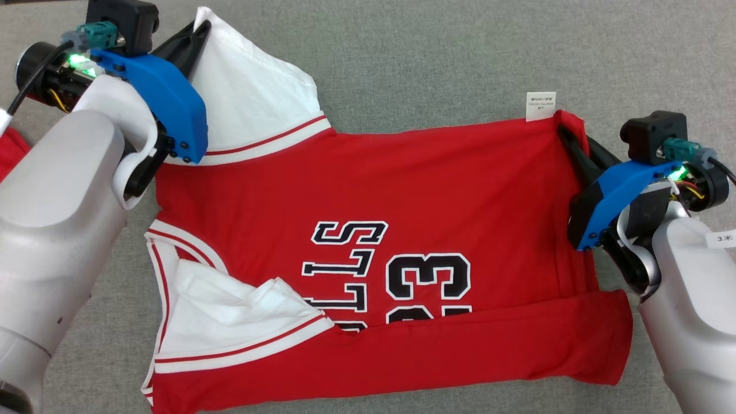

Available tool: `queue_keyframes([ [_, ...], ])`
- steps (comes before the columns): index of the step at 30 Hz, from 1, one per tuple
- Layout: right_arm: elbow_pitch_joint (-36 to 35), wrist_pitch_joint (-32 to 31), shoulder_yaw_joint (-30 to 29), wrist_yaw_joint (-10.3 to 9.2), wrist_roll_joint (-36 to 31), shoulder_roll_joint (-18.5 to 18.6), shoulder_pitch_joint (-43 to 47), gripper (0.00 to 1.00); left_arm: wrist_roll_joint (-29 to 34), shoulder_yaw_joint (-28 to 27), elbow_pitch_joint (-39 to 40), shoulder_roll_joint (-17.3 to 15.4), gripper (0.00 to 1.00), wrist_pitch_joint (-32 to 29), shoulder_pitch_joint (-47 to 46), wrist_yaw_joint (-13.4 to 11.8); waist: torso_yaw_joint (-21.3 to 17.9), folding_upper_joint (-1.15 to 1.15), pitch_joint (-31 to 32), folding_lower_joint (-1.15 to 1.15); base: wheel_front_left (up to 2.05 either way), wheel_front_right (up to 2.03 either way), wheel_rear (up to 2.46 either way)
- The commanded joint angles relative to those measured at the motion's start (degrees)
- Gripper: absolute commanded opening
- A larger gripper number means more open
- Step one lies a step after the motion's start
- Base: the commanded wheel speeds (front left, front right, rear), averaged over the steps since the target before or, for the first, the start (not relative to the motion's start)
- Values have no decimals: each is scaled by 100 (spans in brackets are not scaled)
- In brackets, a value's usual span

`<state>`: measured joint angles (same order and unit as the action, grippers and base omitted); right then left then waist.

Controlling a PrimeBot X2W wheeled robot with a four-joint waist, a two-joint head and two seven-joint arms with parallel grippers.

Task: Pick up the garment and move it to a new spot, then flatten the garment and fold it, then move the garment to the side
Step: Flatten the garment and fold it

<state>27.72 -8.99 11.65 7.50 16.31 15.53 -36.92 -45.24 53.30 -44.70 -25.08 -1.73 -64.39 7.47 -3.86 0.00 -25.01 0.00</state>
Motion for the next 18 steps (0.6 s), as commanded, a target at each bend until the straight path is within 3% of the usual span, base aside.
queue_keyframes([
  [1,64,187,-46,-1,-59,-29,88,0,-56,-51,67,-46,0,180,141,-2,-2,0,96,0,0,0,0],
  [8,236,841,-97,-1,-153,-88,556,0,-196,-119,828,-259,0,723,814,-82,111,0,496,0,0,0,0],
  [18,401,1398,-266,0,-250,-109,1047,0,-401,-98,2643,-828,0,818,2204,-806,307,0,863,0,0,0,0],
])
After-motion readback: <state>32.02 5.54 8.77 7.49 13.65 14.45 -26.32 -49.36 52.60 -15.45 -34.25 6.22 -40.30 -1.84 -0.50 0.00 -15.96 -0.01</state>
